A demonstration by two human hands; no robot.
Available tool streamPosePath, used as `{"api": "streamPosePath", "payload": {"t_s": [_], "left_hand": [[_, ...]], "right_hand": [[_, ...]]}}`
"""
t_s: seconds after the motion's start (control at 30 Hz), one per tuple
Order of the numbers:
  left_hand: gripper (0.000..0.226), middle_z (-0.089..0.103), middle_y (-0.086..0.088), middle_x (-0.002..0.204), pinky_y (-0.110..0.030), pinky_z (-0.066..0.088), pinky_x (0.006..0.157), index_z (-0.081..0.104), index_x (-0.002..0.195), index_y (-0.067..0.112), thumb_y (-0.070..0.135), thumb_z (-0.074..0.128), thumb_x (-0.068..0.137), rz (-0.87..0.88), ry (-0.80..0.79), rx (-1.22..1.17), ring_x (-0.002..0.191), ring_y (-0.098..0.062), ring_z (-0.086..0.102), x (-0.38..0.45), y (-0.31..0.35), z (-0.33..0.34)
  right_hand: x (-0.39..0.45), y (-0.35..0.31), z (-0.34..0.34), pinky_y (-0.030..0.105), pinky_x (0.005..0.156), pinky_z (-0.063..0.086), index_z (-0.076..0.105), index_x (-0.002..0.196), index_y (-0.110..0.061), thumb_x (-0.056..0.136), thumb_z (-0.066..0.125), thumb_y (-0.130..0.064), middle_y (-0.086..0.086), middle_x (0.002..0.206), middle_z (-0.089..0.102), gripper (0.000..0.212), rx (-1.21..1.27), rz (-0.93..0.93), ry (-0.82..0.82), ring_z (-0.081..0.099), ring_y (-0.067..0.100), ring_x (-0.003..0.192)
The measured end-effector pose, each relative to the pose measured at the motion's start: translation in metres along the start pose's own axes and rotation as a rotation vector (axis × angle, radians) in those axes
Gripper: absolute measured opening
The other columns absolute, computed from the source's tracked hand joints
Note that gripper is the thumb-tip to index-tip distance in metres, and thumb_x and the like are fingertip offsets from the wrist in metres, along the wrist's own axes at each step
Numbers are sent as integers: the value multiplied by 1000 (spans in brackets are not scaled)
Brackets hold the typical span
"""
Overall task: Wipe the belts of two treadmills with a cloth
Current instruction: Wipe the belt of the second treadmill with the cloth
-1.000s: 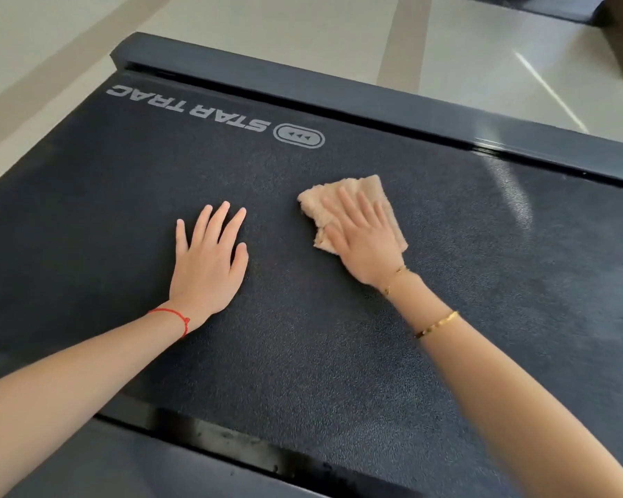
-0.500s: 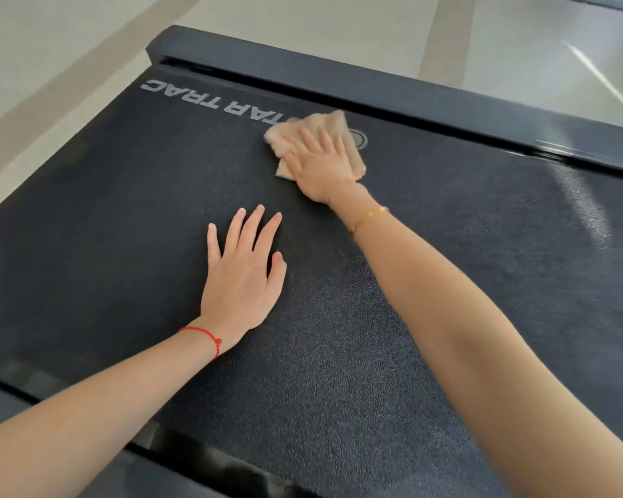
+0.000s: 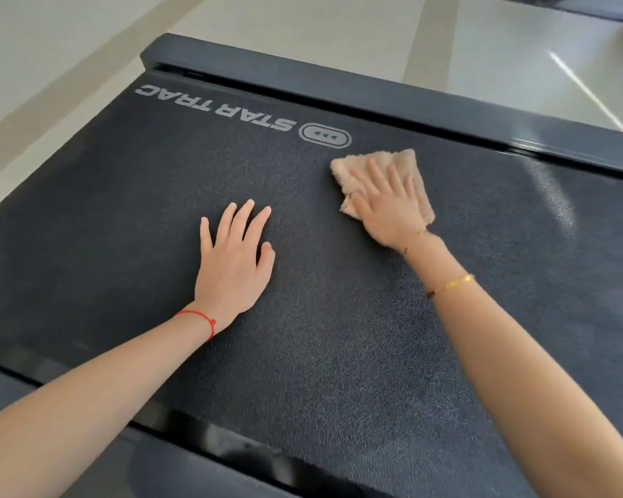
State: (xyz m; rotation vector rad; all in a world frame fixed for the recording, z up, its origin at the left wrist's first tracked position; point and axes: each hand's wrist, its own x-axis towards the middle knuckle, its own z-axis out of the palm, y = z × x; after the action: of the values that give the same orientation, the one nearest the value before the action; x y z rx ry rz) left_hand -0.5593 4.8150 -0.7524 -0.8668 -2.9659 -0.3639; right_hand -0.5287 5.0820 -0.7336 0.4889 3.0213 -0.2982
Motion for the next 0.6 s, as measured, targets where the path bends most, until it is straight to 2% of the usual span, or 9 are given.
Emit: {"api": "streamPosePath", "payload": {"t_s": [0.1,0.2,0.3,0.4,0.47,0.53,0.6], "left_hand": [[56,21,0,164,-58,6,122,26,157,25,35,30,101,2,4,-11,154,-20,10,-1,0,0],[56,21,0,164,-58,6,122,26,157,25,35,30,102,11,-1,-16,153,-21,10,0,-1,-1],[55,21,-1,165,-58,6,123,26,157,25,35,30,102,12,-4,-18,153,-21,10,-1,-2,-2],[54,22,-2,164,-59,6,122,27,156,24,34,32,103,20,1,-26,153,-22,11,-3,-2,-3],[54,22,-2,164,-59,6,122,27,156,24,33,33,104,19,8,-28,153,-23,11,-2,-1,-3],[54,23,-3,164,-60,6,122,28,156,24,33,34,103,21,13,-30,153,-23,12,-2,-1,-3],[53,24,-4,163,-61,7,122,29,156,23,32,35,103,24,21,-32,153,-24,13,-2,0,-3]], "right_hand": [[-59,-21,14,46,122,-7,11,156,-37,105,19,-46,-4,166,1,52,28,-184,-4,-6,27,152],[-94,-18,17,44,123,-6,11,155,-40,105,21,-47,-10,165,3,52,41,-270,-12,-4,23,152],[-82,4,10,43,123,-4,9,155,-38,105,21,-46,-8,165,1,52,14,-188,-5,-4,23,153],[-57,29,0,42,122,-8,5,156,-35,106,17,-45,-4,166,-4,53,9,49,8,-6,24,152],[-54,32,-3,44,122,-10,5,157,-35,106,15,-45,-3,166,-6,53,19,137,-7,-8,25,152],[-67,19,1,44,122,-11,5,157,-35,106,15,-45,-2,166,-5,53,20,106,-14,-9,27,152],[-98,-4,9,45,122,-10,6,157,-36,106,16,-44,-3,166,-5,52,-1,-4,-19,-9,27,152]]}}
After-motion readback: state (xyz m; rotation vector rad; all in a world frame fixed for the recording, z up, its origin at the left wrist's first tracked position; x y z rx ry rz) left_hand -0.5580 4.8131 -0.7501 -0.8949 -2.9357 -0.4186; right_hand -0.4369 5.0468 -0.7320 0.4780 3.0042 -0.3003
